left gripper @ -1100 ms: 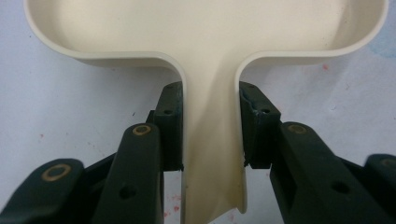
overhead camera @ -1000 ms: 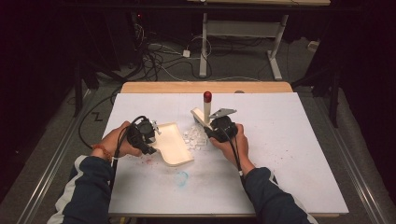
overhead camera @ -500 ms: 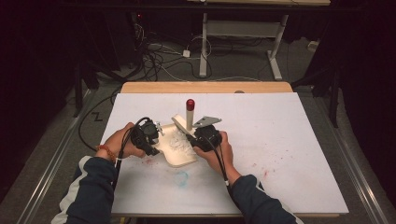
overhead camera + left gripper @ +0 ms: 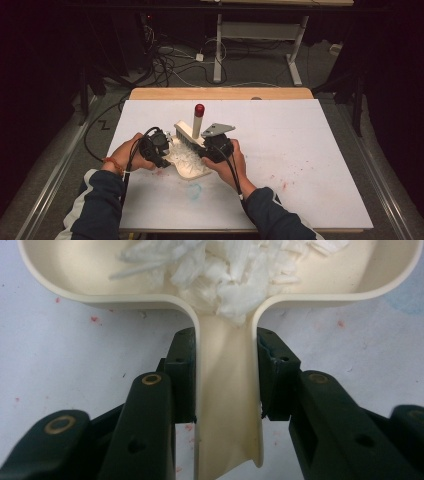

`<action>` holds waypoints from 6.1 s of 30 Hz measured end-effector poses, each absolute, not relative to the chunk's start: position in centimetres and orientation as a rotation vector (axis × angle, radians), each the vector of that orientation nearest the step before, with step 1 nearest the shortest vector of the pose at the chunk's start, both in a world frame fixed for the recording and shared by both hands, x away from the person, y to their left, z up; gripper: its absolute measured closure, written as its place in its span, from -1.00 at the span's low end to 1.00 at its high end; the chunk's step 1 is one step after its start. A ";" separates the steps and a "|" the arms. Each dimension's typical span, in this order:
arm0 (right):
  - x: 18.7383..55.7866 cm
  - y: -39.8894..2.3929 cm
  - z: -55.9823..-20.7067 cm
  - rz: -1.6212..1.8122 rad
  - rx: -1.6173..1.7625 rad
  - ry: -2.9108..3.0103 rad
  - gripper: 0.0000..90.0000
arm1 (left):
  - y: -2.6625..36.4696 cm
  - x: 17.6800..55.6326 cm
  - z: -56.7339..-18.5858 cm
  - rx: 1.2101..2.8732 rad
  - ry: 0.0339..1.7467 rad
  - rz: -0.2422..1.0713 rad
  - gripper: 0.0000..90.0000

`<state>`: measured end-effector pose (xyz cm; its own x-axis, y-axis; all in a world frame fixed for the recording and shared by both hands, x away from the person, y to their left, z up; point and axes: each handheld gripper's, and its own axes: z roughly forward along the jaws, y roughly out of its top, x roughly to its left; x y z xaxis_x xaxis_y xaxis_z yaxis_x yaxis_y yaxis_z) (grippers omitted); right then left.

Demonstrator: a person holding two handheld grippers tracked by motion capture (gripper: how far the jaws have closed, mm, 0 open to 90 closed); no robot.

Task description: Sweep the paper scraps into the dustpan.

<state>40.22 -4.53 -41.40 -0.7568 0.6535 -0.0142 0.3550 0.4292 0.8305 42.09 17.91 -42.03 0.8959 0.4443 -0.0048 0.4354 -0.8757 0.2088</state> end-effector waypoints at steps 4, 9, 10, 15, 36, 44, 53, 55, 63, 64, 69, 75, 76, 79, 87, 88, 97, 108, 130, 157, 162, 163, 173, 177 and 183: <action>40.3 -5.8 -40.0 1.285 0.862 2.325 0.51 | 18.2 41.8 -42.4 2.848 0.677 0.055 0.39; 40.4 -8.4 -38.9 1.251 0.880 2.281 0.51 | 18.7 41.5 -42.6 2.835 0.687 0.064 0.39; 40.5 -9.0 -38.9 1.236 0.888 2.279 0.51 | 18.9 41.4 -42.5 2.834 0.691 0.060 0.39; 40.9 -10.8 -39.4 1.171 0.932 2.266 0.51 | 19.6 41.0 -42.6 2.823 0.705 0.034 0.39; 40.1 -4.6 -43.0 1.050 0.832 2.443 0.50 | 19.5 40.7 -43.4 2.817 0.707 0.032 0.39; 39.8 -3.1 -42.5 1.134 0.779 2.462 0.51 | 19.6 40.8 -43.7 2.807 0.696 0.028 0.39; 39.8 -5.9 -40.1 1.226 0.825 2.380 0.51 | 19.6 40.8 -43.8 2.814 0.695 0.021 0.39; 39.4 -6.9 -39.4 1.211 0.823 2.361 0.50 | 19.6 40.7 -43.9 2.809 0.704 0.013 0.39; 38.6 -10.0 -39.5 1.129 0.834 2.382 0.51 | 19.8 40.6 -44.0 2.821 0.685 0.020 0.39; 38.5 -10.4 -39.5 1.121 0.832 2.390 0.51 | 19.9 40.5 -43.9 2.823 0.684 0.018 0.39; 38.0 -12.4 -39.9 1.062 0.829 2.397 0.51 | 20.1 40.4 -43.9 2.812 0.693 0.016 0.39; 40.5 -14.1 -40.6 0.966 0.916 2.327 0.51 | 20.1 40.4 -44.1 2.808 0.708 0.016 0.39; 41.1 -14.1 -40.8 0.950 0.926 2.320 0.51 | 20.1 40.4 -44.1 2.806 0.711 0.016 0.39; 42.6 -13.5 -41.3 0.897 0.937 2.302 0.51 | 20.0 40.6 -44.2 2.809 0.716 0.012 0.39; 42.9 -9.2 -42.4 0.914 0.866 2.393 0.51 | 19.6 40.7 -44.1 2.820 0.718 0.015 0.39; 42.6 -8.7 -42.4 0.936 0.850 2.406 0.51 | 19.5 40.7 -44.0 2.819 0.718 0.022 0.39; 40.6 -5.2 -42.4 1.091 0.705 2.513 0.51 | 19.1 40.9 -44.0 2.819 0.704 0.018 0.39; 39.8 -7.5 -40.2 1.124 0.708 2.454 0.50 | 19.1 40.9 -44.1 2.794 0.730 0.012 0.39; 37.5 -17.5 -38.1 1.130 0.792 2.422 0.51 | 19.9 39.6 -44.2 2.664 0.896 0.111 0.38; 34.0 -27.5 -37.1 1.080 0.843 2.512 0.50 | 20.6 36.8 -45.4 2.443 1.106 0.197 0.38; 33.9 -28.5 -37.1 1.075 0.863 2.527 0.50 | 21.4 36.8 -45.1 2.399 1.144 0.193 0.38; 33.9 -28.6 -37.0 1.072 0.864 2.527 0.50 | 21.6 36.9 -45.0 2.397 1.149 0.196 0.38; 34.2 -29.2 -37.3 1.024 0.852 2.590 0.50 | 23.1 37.1 -45.0 2.342 1.223 0.232 0.38; 34.2 -29.3 -37.4 1.011 0.851 2.599 0.50 | 23.5 37.1 -45.1 2.324 1.251 0.244 0.38; 34.3 -29.5 -37.4 1.028 0.845 2.600 0.50 | 23.8 37.3 -45.3 2.302 1.281 0.260 0.37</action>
